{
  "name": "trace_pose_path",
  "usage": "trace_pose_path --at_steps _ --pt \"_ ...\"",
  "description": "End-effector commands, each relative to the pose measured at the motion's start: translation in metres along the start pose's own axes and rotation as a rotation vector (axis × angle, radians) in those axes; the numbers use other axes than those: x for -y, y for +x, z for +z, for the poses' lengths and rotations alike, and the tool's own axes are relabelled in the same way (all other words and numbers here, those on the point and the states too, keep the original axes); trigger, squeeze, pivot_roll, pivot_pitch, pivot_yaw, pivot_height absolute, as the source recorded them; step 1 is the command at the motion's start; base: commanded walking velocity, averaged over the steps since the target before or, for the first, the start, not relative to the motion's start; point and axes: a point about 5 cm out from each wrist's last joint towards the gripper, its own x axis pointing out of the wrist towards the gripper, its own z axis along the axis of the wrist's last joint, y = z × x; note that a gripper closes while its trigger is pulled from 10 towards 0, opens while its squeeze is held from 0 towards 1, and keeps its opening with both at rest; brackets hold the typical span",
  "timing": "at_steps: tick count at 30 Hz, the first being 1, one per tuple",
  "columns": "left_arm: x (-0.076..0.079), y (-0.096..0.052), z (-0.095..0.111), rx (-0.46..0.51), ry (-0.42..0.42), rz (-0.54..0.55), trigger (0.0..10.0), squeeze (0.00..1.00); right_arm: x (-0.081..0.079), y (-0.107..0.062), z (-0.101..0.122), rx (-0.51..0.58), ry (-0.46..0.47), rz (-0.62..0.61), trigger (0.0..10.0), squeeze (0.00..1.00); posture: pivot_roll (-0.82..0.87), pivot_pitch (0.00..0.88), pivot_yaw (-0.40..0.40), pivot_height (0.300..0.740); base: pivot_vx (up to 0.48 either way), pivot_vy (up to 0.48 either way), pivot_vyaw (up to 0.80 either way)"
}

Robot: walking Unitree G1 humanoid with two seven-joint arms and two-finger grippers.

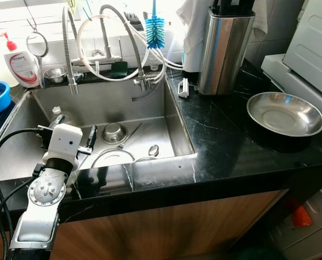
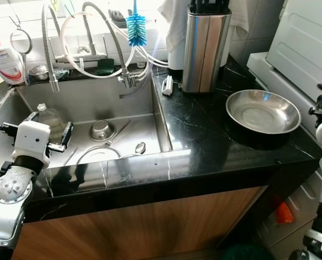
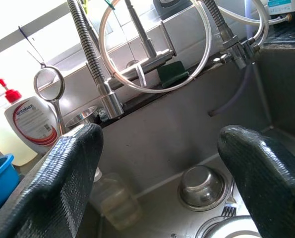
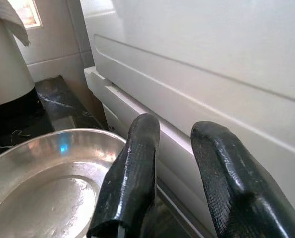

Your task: Kitchen organization

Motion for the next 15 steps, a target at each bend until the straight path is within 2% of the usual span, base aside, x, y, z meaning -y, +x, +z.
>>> trace_pose_path --at_steps 1,7,12,13,14,15 --pt "0.000 0.001 -0.001 0.000 0.015 -0.011 10.0 0.00 -0.005 0.002 -0.007 -0.036 0.025 0.008 10.0 0.00 -0.02 0.065 0.018 0.740 0.000 0.000 0.00" --pt "0.000 0.000 0.000 0.003 0.023 -0.019 10.0 0.00 -0.004 0.005 -0.028 -0.127 0.167 -0.009 10.0 0.00 -0.01 0.066 0.016 0.740 0.000 0.000 0.00" --pt "0.000 0.000 -0.001 0.002 0.022 -0.018 10.0 0.00 -0.007 0.005 -0.031 -0.140 0.168 0.011 10.0 0.00 -0.02 0.065 0.014 0.740 0.000 0.000 0.00" --pt "0.001 0.000 0.000 0.002 0.022 -0.018 10.0 0.00 -0.008 0.005 -0.032 -0.142 0.170 0.014 8.2 0.00 -0.01 0.065 0.014 0.740 0.000 0.000 0.00" --pt "0.001 0.000 0.000 0.003 0.020 -0.019 10.0 0.00 -0.008 0.005 -0.032 -0.142 0.172 0.011 3.5 0.00 -0.01 0.064 0.014 0.740 0.000 0.000 0.00" --pt "0.001 0.000 0.000 0.003 0.019 -0.019 10.0 0.00 -0.009 0.005 -0.032 -0.138 0.168 0.012 0.0 0.00 -0.01 0.064 0.014 0.740 0.000 0.000 0.00"
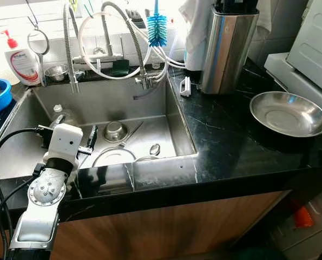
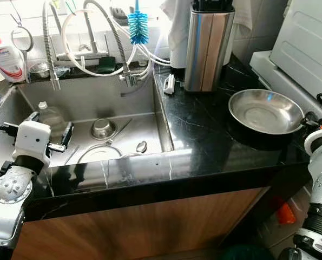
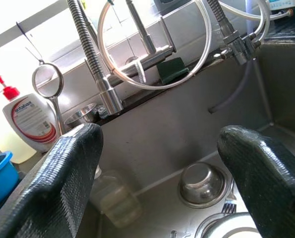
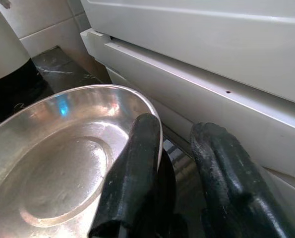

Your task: Kitchen organization

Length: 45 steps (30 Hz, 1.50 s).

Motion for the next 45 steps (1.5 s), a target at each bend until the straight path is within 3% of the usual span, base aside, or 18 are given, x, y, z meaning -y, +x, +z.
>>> trace_pose_path --at_steps 1,2,8,9,10,18,19,20,21,28,45 --pt "0.001 0.000 0.000 0.002 0.019 -0.015 10.0 0.00 -0.004 0.001 0.000 -0.006 0.016 0.010 0.0 0.00 -0.01 0.064 0.014 0.740 0.000 0.000 0.00" --pt "0.002 0.000 0.000 0.003 0.017 -0.015 10.0 0.00 -0.005 0.002 0.001 -0.003 0.008 0.014 10.0 0.00 -0.01 0.065 0.013 0.740 0.000 0.000 0.00" --pt "0.002 0.000 0.000 0.000 0.017 -0.017 10.0 0.00 -0.009 0.003 0.001 -0.001 0.001 0.030 10.0 0.00 -0.01 0.063 0.010 0.740 0.000 0.000 0.00" --pt "0.003 0.000 0.000 0.000 0.017 -0.018 10.0 0.00 -0.009 0.003 0.001 0.002 0.006 0.029 10.0 0.13 -0.01 0.063 0.010 0.740 0.000 0.000 0.00" --pt "0.003 0.000 0.000 0.000 0.017 -0.018 10.0 0.00 -0.009 0.003 0.002 0.003 0.010 0.031 10.0 1.00 -0.01 0.063 0.009 0.740 0.000 0.000 0.00" --pt "0.003 0.000 0.001 -0.001 0.017 -0.020 10.0 0.00 -0.010 0.006 0.001 -0.004 0.027 0.025 10.0 1.00 -0.01 0.059 0.008 0.740 0.000 0.000 0.00" --pt "0.003 0.000 0.001 0.000 0.017 -0.020 10.0 0.00 -0.010 0.007 0.001 -0.007 0.029 0.027 10.0 0.40 -0.01 0.057 0.008 0.740 0.000 0.000 0.00" --pt "0.003 0.000 0.001 0.000 0.017 -0.020 10.0 0.00 -0.010 0.007 0.001 -0.008 0.029 0.029 10.0 0.40 -0.01 0.057 0.008 0.740 0.000 0.000 0.00" --pt "0.003 0.000 0.001 0.000 0.017 -0.020 10.0 0.00 -0.011 0.008 0.000 -0.016 0.048 0.031 10.0 0.00 -0.01 0.057 0.009 0.740 0.000 0.000 0.00" --pt "0.003 0.001 0.002 0.002 0.018 -0.022 10.0 0.00 -0.009 0.013 0.001 -0.033 0.157 -0.002 10.0 0.00 0.00 0.053 0.007 0.740 0.000 0.000 0.00" --pt "0.006 0.002 0.002 0.000 0.014 -0.032 10.0 0.00 -0.008 0.019 -0.008 -0.099 0.275 -0.019 10.0 0.00 0.00 0.048 0.006 0.740 0.000 0.000 0.00"
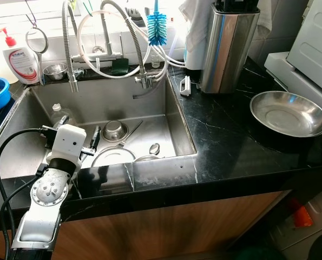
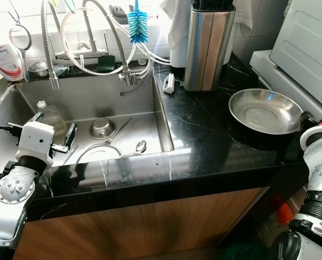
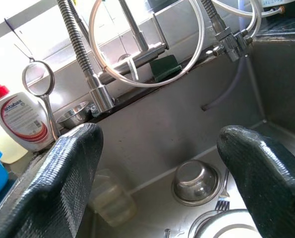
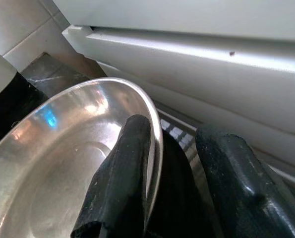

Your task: Kitchen organization

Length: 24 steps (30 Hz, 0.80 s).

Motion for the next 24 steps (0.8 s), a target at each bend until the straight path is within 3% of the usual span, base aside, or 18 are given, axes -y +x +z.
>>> trace_pose_path --at_steps 1,17,18,19,24 --pt "0.0003 0.0012 0.0020 0.000 0.016 -0.008 10.0 0.00 -0.0062 0.0021 -0.0013 -0.021 0.029 0.023 10.0 0.00 0.00 0.048 0.006 0.740 0.000 0.000 0.00" --pt "-0.0004 0.0010 0.0001 -0.007 0.020 -0.004 10.0 0.00 -0.0105 0.0058 -0.0093 -0.076 0.033 0.048 10.0 0.00 0.00 0.044 0.001 0.740 0.000 0.000 0.00" --pt "-0.0004 0.0010 0.0000 -0.007 0.021 -0.005 10.0 0.00 -0.0105 0.0058 -0.0093 -0.076 0.034 0.048 6.3 0.00 0.00 0.044 0.000 0.740 0.000 0.000 0.00" --pt "-0.0005 0.0010 -0.0001 -0.007 0.022 -0.005 10.0 0.00 -0.0104 0.0059 -0.0094 -0.075 0.035 0.046 0.0 0.00 0.00 0.044 0.001 0.740 0.000 0.000 0.00" --pt "0.0006 0.0011 -0.0002 -0.008 0.022 -0.007 10.0 0.00 -0.0127 0.0058 -0.0089 -0.068 0.034 0.053 0.0 0.00 0.00 0.044 0.000 0.740 0.000 0.000 0.00"
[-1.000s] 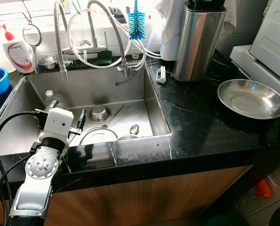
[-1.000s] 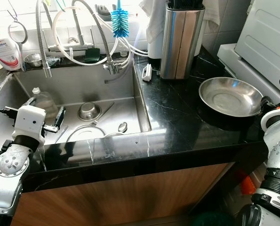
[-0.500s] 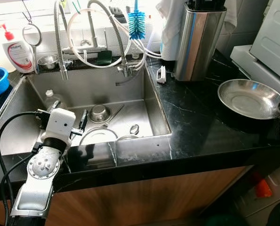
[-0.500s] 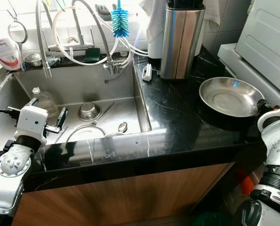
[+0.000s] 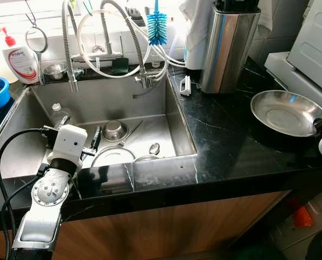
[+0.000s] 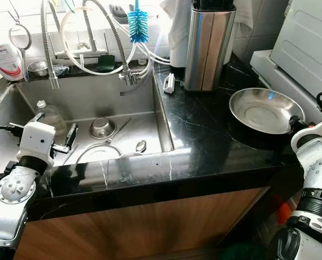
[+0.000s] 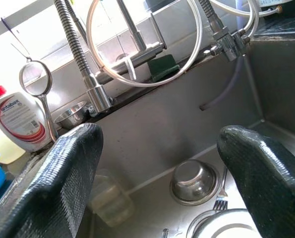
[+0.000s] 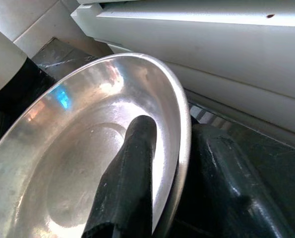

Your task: Kitchen organization

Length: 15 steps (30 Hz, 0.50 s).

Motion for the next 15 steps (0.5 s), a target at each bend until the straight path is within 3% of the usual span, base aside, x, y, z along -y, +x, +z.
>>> trace_pose_path --at_steps 1,15 --pt "-0.0004 0.0009 -0.0002 -0.008 0.023 -0.004 10.0 0.00 -0.0042 0.0007 -0.0001 -0.005 0.004 0.010 0.0 0.00 0.00 0.044 0.000 0.740 0.000 0.000 0.00" --pt "0.0006 0.0017 -0.0005 -0.012 0.027 -0.010 10.0 0.00 -0.0120 -0.0006 0.0014 0.033 -0.002 0.061 0.0 0.00 0.00 0.042 -0.002 0.740 0.000 0.000 0.00"
